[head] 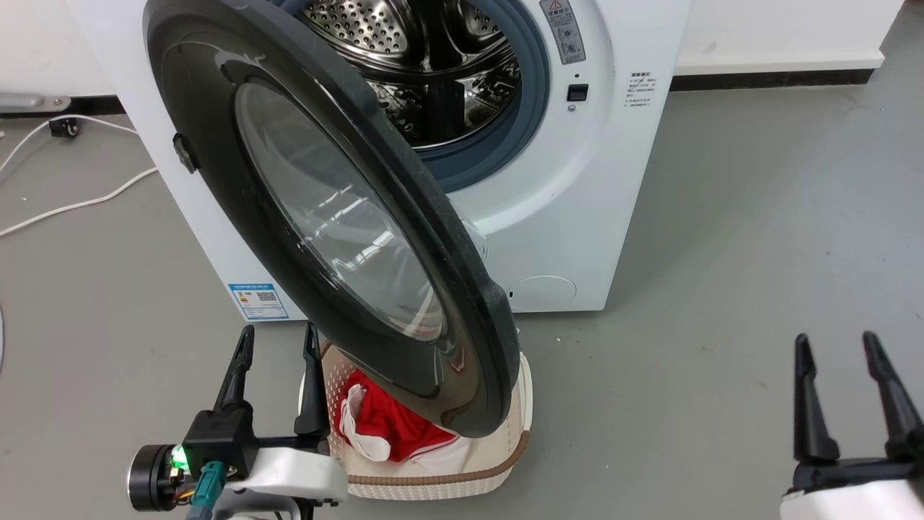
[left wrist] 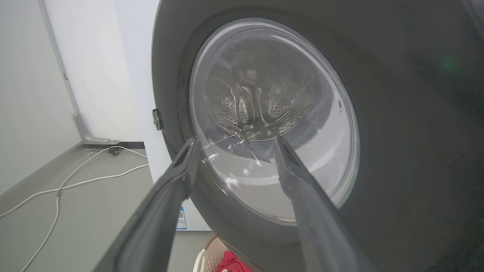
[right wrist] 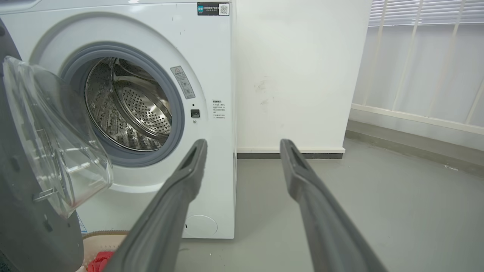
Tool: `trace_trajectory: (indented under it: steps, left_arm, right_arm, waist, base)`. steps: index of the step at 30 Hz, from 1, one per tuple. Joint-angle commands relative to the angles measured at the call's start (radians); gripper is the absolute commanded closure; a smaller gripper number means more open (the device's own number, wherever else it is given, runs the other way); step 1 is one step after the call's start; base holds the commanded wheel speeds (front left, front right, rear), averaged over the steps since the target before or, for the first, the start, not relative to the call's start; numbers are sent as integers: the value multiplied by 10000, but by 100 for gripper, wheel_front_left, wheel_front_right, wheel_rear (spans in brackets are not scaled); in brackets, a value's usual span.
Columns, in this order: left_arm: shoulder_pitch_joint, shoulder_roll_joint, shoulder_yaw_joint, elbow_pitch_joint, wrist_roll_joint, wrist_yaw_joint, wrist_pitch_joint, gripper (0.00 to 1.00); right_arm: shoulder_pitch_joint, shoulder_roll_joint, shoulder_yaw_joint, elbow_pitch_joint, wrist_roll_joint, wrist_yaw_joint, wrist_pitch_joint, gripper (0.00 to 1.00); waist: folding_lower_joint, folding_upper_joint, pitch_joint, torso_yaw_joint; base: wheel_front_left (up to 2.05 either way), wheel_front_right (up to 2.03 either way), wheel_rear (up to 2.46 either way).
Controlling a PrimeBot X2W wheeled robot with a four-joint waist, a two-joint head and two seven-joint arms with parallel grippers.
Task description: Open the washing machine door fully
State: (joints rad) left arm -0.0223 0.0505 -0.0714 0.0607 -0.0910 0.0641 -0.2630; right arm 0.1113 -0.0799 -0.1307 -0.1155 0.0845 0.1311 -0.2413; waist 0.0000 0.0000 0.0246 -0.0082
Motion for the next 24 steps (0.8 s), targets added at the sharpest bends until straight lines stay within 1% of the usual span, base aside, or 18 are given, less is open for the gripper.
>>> trace_trajectory:
  steps: [1,3,7,14,23,24]
  left_arm:
    - [145,-5,29,-8,45,-24,-27,0]
    - [154,-5,48,-10,68,-41,-27,0]
    - [202,-5,110,-25,68,-65,-27,0]
    - [247,-5,101,-2,98,-129,-27,0]
    - [185,-5,3,-27,57,-180,-27,0]
    - [166,-5,2,-57,87,-187,-27,63]
  right_arm:
    - [186,74,64,-128,-168,-7,12,0]
    - [452,149,191,-265,-515,-7,65,0]
    - [753,270,302,-254,-623,-7,89,0]
    - [772,311,481,-232,-510,-7,160,0]
    - [750,312,454,-304,-333,-7,190,0]
    - [744,313,448,-307,-321,-7,194,0]
  waist:
    - [0,0,-12,2]
    - [0,0,-44,-1]
    - [0,0,-117,-28]
    - [0,0,-172,28]
    - [0,0,-91,131]
    - [0,0,-79,132]
  base:
    - [0,0,0]
    - [0,0,0]
    - [0,0,0]
    - [0,0,0]
    - [0,0,0]
    - [0,0,0]
